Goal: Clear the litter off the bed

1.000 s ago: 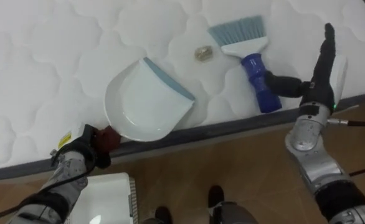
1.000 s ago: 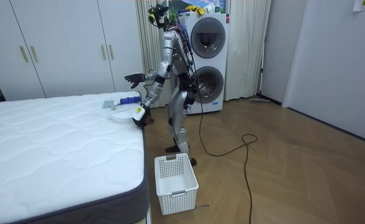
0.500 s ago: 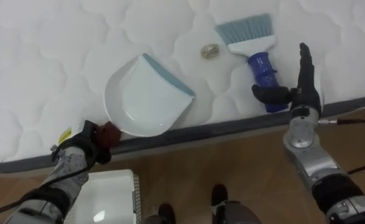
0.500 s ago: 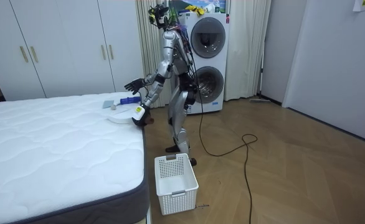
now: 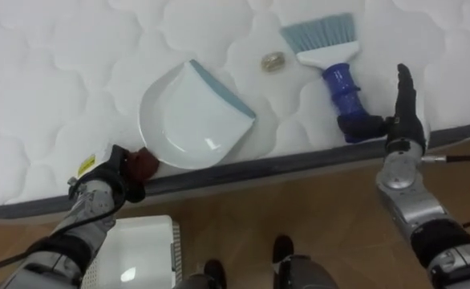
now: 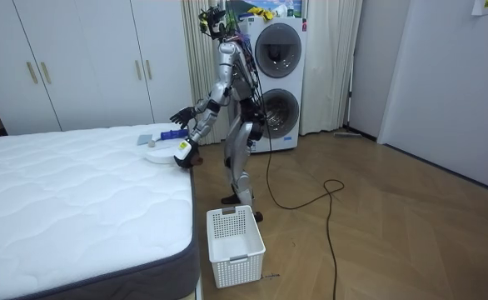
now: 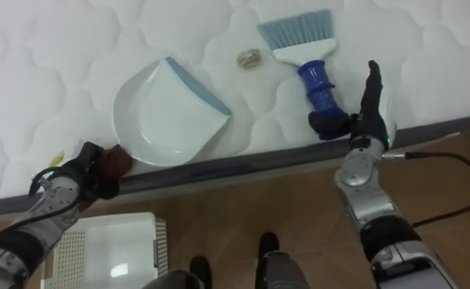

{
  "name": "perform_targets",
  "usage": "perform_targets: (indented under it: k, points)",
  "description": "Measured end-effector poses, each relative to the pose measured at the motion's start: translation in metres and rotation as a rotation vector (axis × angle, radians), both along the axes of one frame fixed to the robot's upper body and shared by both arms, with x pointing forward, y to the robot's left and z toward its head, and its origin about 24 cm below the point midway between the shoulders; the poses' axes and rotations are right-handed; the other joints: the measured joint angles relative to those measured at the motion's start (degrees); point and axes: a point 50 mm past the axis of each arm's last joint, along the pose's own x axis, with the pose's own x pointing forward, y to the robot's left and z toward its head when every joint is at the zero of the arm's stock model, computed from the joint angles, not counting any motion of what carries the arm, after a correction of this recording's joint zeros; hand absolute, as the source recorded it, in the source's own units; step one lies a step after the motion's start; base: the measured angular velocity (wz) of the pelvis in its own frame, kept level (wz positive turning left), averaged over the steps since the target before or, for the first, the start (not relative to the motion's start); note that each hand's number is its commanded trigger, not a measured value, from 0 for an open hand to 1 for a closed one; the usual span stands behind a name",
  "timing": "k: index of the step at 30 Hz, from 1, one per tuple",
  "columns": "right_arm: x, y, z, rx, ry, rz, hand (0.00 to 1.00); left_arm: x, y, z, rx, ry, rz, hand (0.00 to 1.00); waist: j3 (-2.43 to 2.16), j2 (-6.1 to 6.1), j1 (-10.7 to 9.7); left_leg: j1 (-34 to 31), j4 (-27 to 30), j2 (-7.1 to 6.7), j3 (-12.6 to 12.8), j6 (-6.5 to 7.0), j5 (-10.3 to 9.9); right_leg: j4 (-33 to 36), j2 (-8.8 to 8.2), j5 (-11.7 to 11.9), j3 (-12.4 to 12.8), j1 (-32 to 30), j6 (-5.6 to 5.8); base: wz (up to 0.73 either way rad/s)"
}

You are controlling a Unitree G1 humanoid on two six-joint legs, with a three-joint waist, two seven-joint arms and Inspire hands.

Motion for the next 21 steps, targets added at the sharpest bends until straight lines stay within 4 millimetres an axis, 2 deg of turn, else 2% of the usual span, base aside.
perform_targets:
  k: [4,9,17,21]
  points:
    - [0.001,-0.016,0.002,0.002,0.029,-0.033,0.0,0.002,0.002,0.003,0.027,-0.005,-0.014,1.0,0.17,-0.23,0.51,-0.46,0.98,0.13,-0.41,0.06,-0.1,-0.07,0.07,-0.02,-0.35,0.02,-0.06,0.04]
    - [0.001,-0.024,-0.003,0.025,0.081,-0.08,0.0,0.006,0.005,0.01,0.048,-0.028,-0.022,1.0,0.44,-0.59,0.65,-1.08,1.54,0.22,-1.05,0.04,-0.29,0.25,0.16,0.06,-0.9,0.0,-0.22,0.05]
    - [0.001,-0.03,-0.001,-0.026,0.104,-0.079,0.0,0.012,0.001,0.016,0.103,-0.066,-0.063,1.0,0.55,-0.7,1.87,-3.23,3.84,0.64,-1.36,0.2,-0.94,1.7,0.04,-0.03,-1.33,-1.63,-0.33,0.01]
    - [0.004,-0.03,0.004,-0.073,0.107,-0.053,0.0,0.012,0.0,0.016,0.113,-0.063,-0.072,1.0,0.86,-1.15,2.04,-4.03,5.29,0.05,-1.34,0.47,-1.51,4.74,-0.91,-1.34,-1.23,-2.81,-0.27,0.08]
